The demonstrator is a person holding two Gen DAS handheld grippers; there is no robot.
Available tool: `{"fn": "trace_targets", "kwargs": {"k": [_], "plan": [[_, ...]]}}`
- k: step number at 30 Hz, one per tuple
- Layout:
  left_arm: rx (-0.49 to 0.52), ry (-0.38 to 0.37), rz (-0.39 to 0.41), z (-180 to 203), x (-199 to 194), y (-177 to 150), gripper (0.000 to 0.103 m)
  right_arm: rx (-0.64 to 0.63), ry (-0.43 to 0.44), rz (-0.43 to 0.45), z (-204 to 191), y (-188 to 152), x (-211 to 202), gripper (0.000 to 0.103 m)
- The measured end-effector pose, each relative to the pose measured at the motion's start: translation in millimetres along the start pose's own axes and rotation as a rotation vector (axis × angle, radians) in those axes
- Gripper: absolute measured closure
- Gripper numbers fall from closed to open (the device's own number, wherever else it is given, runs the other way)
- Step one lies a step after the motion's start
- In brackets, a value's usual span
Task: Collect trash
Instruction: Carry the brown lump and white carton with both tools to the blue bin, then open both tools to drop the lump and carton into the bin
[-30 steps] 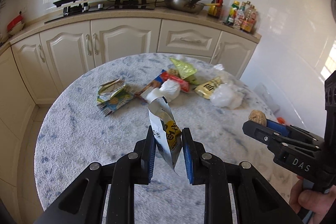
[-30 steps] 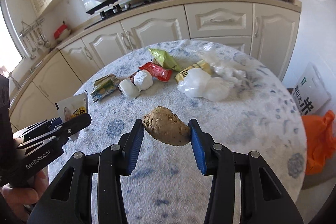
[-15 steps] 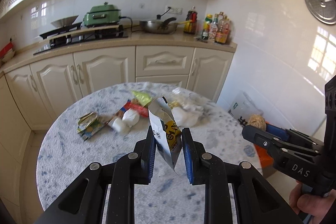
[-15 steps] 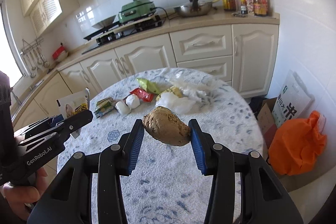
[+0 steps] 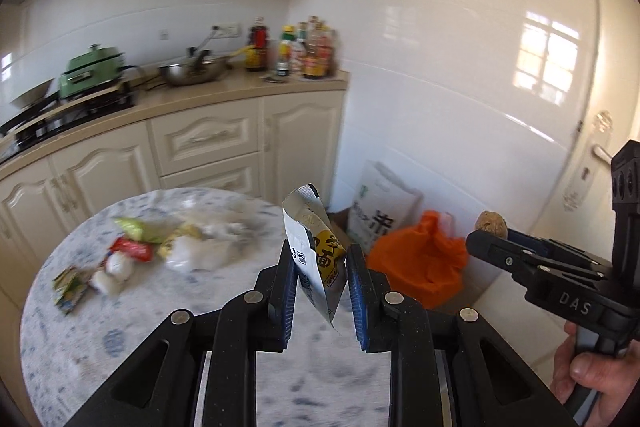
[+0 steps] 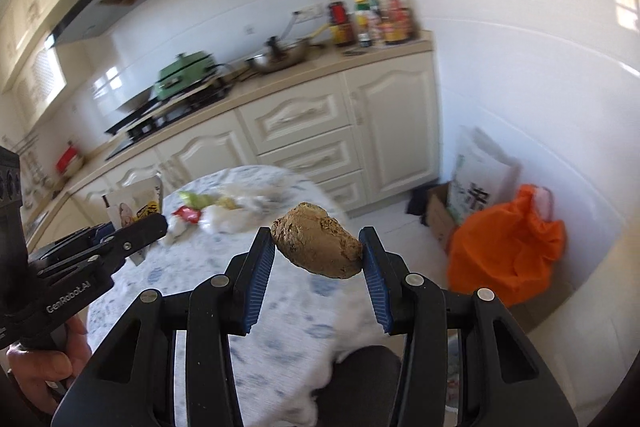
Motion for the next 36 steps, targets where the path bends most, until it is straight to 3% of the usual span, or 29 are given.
{"fn": "trace_targets", "kwargs": {"k": [5, 12, 20, 31, 33, 36], "plan": [[0.087, -0.119, -0.03, 68.5, 23.6, 6.5, 0.083, 0.099, -0.13, 0.008, 71.8, -12.0, -29.8, 0.058], [0.147, -0.262, -0.174, 144.4, 79.5, -12.3, 0.083, 0.243, -0.276, -0.039, 162.6, -50.5, -50.7, 0.058], [0.234, -0.344, -0.318, 221.7, 153.6, -37.8, 0.083, 0.382, -0.337, -0.119, 227.3, -102.8, -42.5, 0.058], [0.267, -0.402, -0.499, 280.3, 257.4, -58.4, 0.081, 0.501, -0.354, -0.196, 284.3, -143.0, -17.8, 0.057], [0.296, -0.407, -0.539, 290.9, 273.8, -64.2, 0.076, 0.507, -0.362, -0.214, 291.8, -148.2, -13.3, 0.056], [0.328, -0.347, -0.556, 298.3, 295.7, -66.4, 0.042, 0.531, -0.368, -0.222, 301.0, -155.6, -8.5, 0.048]]}}
Point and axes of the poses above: each gripper's, at about its wrist camera, not at the fingertips, and x roughly the way its jaws point, z to its right, y to its top, the point moved 7 cm from there along x, roughly the way its jaws point, and after that the axes turned 8 degrees about y, right-handed, at the moved point
